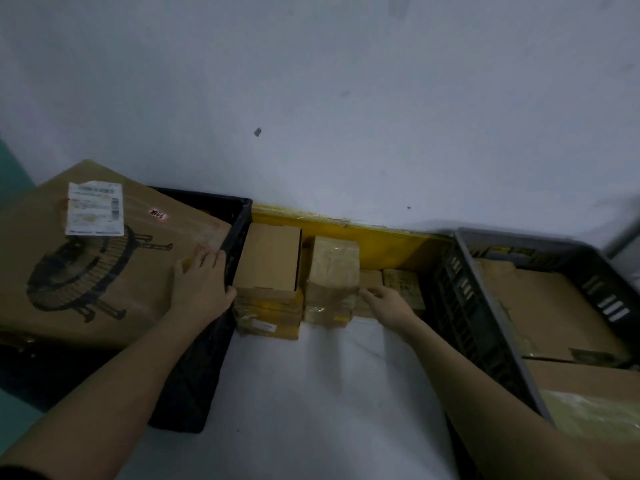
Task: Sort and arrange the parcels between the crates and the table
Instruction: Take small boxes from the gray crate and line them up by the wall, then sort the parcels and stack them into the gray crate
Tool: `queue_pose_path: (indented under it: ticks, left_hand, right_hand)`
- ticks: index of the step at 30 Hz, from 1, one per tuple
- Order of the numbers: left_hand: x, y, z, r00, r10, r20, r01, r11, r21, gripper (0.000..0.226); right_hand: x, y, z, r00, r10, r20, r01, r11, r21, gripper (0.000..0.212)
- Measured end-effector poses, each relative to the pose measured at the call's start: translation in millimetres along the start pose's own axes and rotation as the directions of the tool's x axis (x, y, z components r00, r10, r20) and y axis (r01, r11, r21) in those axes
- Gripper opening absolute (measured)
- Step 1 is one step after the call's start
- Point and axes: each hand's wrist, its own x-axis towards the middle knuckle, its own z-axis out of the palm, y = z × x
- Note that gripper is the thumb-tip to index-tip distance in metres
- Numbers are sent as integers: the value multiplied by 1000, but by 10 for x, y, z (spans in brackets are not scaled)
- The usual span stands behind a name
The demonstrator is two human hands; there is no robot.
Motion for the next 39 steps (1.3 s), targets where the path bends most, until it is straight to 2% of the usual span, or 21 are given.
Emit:
queue_pose_path:
  ticks: [2,4,8,13,18,22,26,29,31,33,36,39]
  left_hand:
    - [44,142,-201,994,-37,100,36,999,16,76]
    - [61,401,-413,986,-9,166,17,999,-46,78]
    - [-24,1229,-721,972,231,-42,-234,951,-202,61]
    - [-450,2310,-1013,890,448,-88,-440,791,-425,64]
    - [-930,3214,-1079,785,593,-177,-578,599,-554,55]
    - [-1357,3999,-967,732,664,-150,-603,530,-596,53]
    - [-1638,4674,-701,690,724,9,-595,575,-562,61]
    - [-1690,4969,-519,707,678,198,-530,695,-487,79]
    - [-1700,5071,-402,724,611,321,-453,772,-446,95]
    - [-1722,5126,-298,738,557,381,-409,818,-405,107]
    - [-1738,5150,-201,758,528,383,-411,843,-347,110]
    - [-1738,5137,-190,772,511,377,-403,853,-331,116]
  right_hand:
    - [-148,-9,-199,998,-52,28,54,996,-68,56]
    - [-313,-28,-425,995,-96,25,98,990,-102,57]
    - [-531,33,-902,982,-188,-25,183,974,-130,52]
    - [-654,336,-1463,967,-223,-122,205,968,-146,46]
    - [-816,986,-2014,958,-200,-206,180,977,-109,41]
    - [-983,1692,-2347,949,-111,-295,70,987,-147,39]
    - [-1090,2396,-2593,949,-16,-315,-48,979,-196,41]
    - [-1165,2725,-2776,949,12,-316,-105,955,-276,45]
    - [-1195,2892,-2856,964,57,-259,-142,936,-322,50]
    - [-1220,3074,-2856,972,135,-195,-179,956,-234,63]
    - [-1205,3292,-2790,953,284,-101,-278,958,71,87]
    - [-1136,3386,-2770,928,373,2,-369,918,148,89]
